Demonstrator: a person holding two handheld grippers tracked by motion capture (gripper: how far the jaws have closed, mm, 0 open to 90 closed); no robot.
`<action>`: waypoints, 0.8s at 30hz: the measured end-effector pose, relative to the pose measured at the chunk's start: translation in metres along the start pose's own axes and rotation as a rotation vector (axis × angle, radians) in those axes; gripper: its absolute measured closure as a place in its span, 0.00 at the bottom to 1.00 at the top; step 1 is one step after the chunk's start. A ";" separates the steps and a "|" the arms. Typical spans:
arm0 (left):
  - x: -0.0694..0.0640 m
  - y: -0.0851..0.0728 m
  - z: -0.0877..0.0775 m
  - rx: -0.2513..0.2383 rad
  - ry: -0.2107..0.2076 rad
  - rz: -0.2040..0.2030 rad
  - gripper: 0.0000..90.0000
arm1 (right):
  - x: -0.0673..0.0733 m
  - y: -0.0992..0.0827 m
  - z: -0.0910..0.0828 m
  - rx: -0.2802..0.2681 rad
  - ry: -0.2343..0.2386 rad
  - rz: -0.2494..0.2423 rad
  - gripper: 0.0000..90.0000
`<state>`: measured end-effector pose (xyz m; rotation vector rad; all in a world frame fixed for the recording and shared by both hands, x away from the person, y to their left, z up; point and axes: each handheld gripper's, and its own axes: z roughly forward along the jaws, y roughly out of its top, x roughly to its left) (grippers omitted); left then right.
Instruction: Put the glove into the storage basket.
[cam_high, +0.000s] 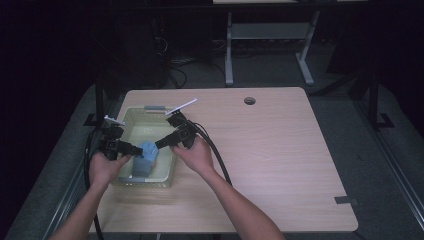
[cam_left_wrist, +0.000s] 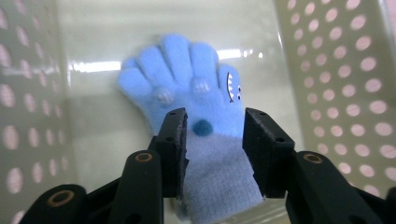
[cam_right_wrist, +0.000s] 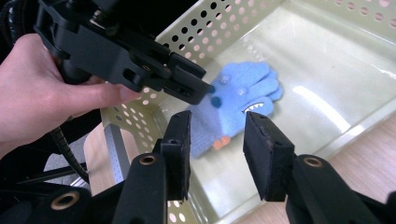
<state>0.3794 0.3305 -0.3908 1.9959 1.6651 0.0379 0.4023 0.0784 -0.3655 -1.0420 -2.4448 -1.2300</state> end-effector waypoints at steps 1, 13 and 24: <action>0.000 0.000 -0.001 -0.016 -0.005 -0.005 0.65 | -0.001 0.000 -0.001 -0.002 -0.001 -0.002 0.67; -0.004 -0.003 -0.013 -0.091 -0.044 -0.005 0.58 | -0.007 -0.001 -0.017 -0.022 -0.007 0.007 0.61; -0.022 0.002 -0.016 -0.132 -0.058 0.055 0.55 | -0.013 -0.004 -0.031 -0.031 0.023 0.004 0.56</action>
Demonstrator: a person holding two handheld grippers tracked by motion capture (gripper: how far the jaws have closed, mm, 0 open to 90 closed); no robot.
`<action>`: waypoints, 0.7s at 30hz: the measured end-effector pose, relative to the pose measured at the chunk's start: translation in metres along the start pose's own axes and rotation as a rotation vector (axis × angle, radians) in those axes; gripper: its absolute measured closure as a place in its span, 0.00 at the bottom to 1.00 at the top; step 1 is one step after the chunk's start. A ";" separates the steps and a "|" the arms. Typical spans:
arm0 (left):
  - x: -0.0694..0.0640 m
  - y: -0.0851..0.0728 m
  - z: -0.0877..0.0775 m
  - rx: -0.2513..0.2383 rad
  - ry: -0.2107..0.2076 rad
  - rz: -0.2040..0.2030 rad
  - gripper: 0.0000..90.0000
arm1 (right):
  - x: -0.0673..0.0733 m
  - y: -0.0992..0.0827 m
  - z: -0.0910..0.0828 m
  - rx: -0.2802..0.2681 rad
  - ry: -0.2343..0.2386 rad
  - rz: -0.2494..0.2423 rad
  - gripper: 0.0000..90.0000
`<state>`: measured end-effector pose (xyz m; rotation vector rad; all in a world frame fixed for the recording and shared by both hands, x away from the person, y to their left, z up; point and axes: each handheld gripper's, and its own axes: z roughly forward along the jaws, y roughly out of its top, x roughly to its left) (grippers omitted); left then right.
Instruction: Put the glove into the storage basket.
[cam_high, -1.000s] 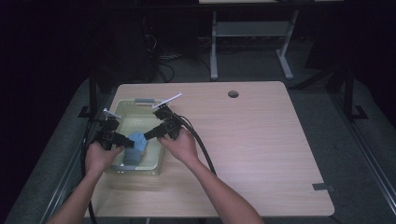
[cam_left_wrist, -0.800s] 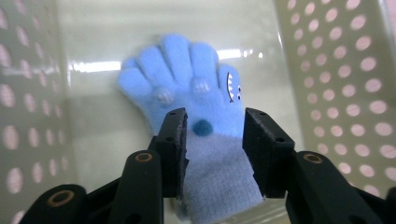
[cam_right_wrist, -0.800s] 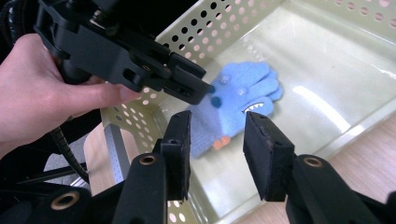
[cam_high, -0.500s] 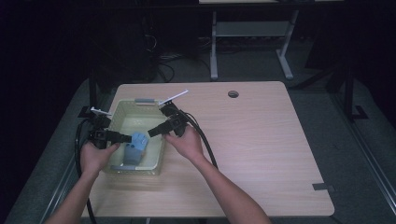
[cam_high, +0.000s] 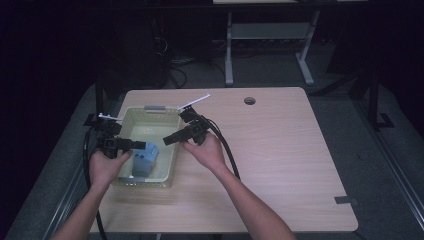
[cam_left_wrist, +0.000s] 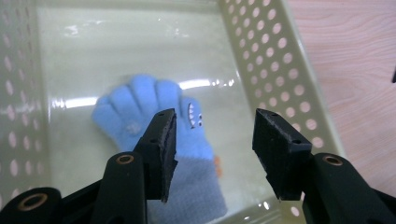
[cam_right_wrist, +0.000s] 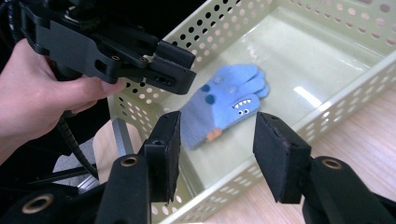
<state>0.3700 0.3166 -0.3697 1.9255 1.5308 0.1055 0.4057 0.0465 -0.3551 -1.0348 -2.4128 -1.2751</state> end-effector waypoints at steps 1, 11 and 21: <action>-0.001 0.001 0.000 -0.001 -0.006 0.004 0.55 | -0.001 0.000 -0.001 0.000 -0.002 0.006 0.56; -0.011 0.005 -0.003 -0.042 -0.023 0.021 0.52 | -0.010 -0.005 -0.019 -0.023 -0.001 0.022 0.54; -0.026 0.010 -0.002 -0.066 -0.059 0.047 0.48 | -0.020 -0.011 -0.039 -0.041 -0.018 0.026 0.53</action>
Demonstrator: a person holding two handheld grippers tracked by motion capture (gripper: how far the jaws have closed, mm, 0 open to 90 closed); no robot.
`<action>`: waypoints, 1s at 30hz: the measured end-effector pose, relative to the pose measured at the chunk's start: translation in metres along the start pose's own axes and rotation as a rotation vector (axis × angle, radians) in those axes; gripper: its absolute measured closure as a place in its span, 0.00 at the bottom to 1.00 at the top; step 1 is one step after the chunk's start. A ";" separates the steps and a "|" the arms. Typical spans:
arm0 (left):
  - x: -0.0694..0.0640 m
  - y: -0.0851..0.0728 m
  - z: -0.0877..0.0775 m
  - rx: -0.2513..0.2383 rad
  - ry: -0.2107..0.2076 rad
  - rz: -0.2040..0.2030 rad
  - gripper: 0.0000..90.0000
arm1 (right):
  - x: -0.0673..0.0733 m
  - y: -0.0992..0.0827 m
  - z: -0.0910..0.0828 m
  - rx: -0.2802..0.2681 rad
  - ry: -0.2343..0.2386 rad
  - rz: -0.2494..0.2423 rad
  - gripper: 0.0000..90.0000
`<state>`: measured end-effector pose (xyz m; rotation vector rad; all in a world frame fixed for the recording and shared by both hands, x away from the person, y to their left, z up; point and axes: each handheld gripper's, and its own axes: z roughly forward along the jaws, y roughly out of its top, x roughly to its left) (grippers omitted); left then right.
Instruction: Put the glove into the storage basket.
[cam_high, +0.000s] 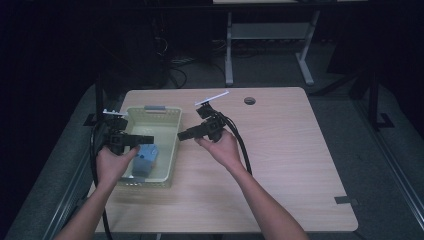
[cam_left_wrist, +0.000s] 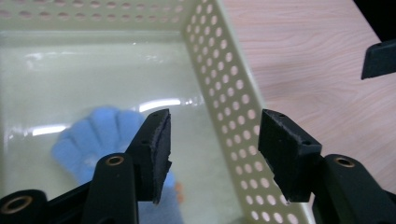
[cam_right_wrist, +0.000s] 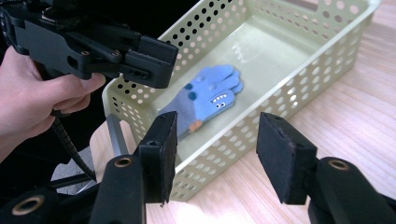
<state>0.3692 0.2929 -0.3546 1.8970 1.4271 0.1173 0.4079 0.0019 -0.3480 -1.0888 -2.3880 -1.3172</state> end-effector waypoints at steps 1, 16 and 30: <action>-0.002 0.001 0.001 -0.001 -0.003 0.000 0.47 | -0.001 0.000 -0.002 -0.003 0.002 0.002 0.53; -0.021 0.005 0.004 -0.012 0.006 0.024 0.43 | -0.011 -0.011 -0.022 -0.029 0.015 0.013 0.49; -0.044 0.000 0.010 -0.024 -0.046 0.058 0.39 | -0.018 -0.034 -0.047 -0.047 0.005 0.031 0.46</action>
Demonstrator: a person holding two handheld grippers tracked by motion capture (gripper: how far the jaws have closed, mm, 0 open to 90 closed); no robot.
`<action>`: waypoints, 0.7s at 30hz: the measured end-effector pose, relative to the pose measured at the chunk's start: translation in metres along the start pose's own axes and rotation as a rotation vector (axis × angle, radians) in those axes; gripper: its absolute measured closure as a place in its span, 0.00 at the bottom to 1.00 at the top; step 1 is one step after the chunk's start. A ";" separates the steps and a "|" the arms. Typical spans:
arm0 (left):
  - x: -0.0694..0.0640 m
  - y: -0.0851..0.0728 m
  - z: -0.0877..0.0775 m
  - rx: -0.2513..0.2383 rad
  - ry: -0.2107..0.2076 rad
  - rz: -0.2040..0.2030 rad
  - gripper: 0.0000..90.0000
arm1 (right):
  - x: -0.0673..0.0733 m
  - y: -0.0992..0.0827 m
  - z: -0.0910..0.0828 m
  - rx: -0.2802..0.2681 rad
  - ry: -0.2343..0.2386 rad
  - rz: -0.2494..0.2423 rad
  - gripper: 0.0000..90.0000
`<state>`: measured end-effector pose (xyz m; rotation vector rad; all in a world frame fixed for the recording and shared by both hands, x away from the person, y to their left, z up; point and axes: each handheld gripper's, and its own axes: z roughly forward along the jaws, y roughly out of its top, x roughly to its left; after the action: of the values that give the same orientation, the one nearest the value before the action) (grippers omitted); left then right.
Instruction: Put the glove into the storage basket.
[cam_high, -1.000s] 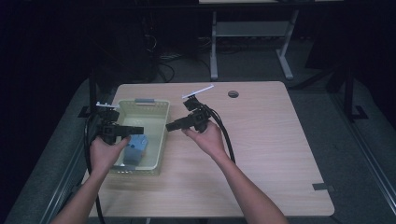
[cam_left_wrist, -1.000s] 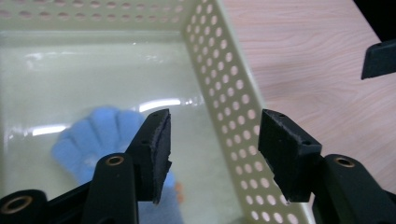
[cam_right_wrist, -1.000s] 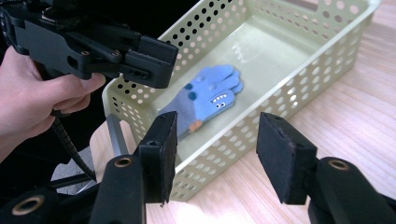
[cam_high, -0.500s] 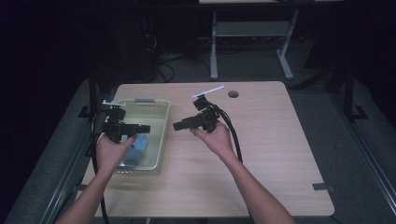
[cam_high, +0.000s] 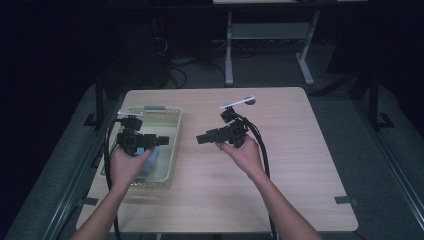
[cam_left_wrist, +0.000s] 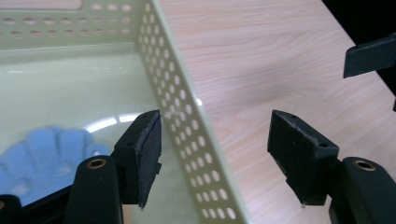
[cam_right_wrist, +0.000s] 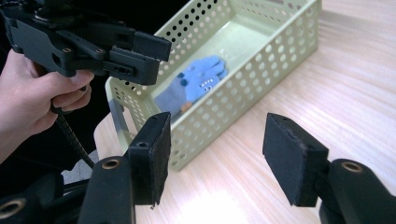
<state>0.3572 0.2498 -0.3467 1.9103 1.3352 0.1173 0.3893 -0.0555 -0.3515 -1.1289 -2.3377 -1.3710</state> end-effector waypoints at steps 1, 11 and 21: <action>-0.002 0.000 0.001 0.000 -0.004 0.001 0.39 | 0.000 -0.002 -0.002 -0.003 0.000 0.003 0.46; -0.016 0.000 0.007 -0.013 -0.045 0.020 0.38 | -0.009 -0.015 -0.011 -0.011 0.001 0.025 0.44; -0.031 0.000 0.015 -0.015 -0.066 0.053 0.38 | -0.017 -0.025 -0.026 -0.030 -0.012 0.037 0.41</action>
<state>0.3508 0.2157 -0.3458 1.9213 1.2377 0.0895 0.3782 -0.0924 -0.3628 -1.1865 -2.2997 -1.3951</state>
